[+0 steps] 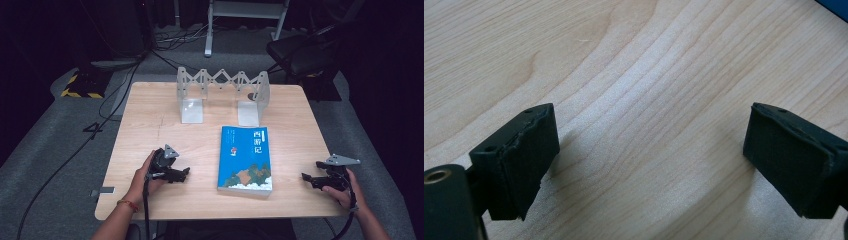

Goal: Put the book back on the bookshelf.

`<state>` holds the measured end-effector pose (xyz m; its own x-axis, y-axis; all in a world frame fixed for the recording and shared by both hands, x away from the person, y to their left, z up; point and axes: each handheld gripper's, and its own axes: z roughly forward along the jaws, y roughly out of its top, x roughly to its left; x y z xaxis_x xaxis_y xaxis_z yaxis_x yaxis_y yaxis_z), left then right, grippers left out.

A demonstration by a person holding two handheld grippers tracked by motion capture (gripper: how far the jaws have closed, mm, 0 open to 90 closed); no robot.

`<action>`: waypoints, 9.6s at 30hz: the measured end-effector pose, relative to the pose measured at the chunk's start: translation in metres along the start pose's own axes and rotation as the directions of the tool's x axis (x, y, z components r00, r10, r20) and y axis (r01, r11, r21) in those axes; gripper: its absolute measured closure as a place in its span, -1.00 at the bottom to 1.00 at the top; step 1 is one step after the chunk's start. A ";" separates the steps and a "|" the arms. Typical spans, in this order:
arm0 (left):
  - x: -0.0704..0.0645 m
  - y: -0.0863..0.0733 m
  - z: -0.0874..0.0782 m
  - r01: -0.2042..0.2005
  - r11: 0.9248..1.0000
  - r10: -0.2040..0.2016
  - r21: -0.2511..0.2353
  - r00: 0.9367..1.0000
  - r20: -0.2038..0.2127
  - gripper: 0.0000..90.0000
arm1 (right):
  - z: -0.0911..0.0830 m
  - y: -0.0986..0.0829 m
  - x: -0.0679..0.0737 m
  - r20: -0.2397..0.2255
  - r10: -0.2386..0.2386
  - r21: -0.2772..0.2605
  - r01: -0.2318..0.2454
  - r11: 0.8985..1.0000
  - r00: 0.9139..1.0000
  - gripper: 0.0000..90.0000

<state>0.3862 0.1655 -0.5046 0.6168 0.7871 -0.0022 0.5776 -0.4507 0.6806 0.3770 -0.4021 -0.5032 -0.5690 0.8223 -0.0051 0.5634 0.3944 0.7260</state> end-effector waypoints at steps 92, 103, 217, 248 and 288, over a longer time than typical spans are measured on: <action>-0.052 0.017 0.017 -0.215 0.977 0.209 0.004 0.954 0.213 -0.99 | 0.036 0.068 0.075 -0.396 -0.328 -0.025 0.347 0.938 0.858 -0.25; -0.053 0.017 0.017 -0.209 0.978 0.203 0.006 0.956 0.210 -0.99 | 0.043 0.064 0.078 -0.388 -0.351 0.018 0.388 0.921 0.852 -0.25; -0.180 0.080 0.023 -0.413 0.892 0.431 -0.186 0.899 0.075 0.44 | 0.020 0.108 0.112 -0.337 -0.278 -0.239 0.203 0.949 0.899 -0.25; -0.125 0.059 -0.012 -0.488 0.853 0.518 -0.185 0.834 0.190 0.76 | 0.016 0.108 0.113 -0.371 -0.486 -0.311 0.387 0.868 0.791 -0.32; -0.088 0.038 -0.031 -0.357 0.917 0.381 -0.176 0.915 0.132 0.54 | 0.055 0.122 0.174 -0.271 -0.616 -0.271 0.556 0.786 0.740 0.40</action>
<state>0.3368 0.0922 -0.4555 0.8552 0.4927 0.1610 0.2156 -0.6206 0.7539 0.3803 -0.1880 -0.4534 -0.9301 0.2541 -0.2651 -0.0358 0.6557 0.7542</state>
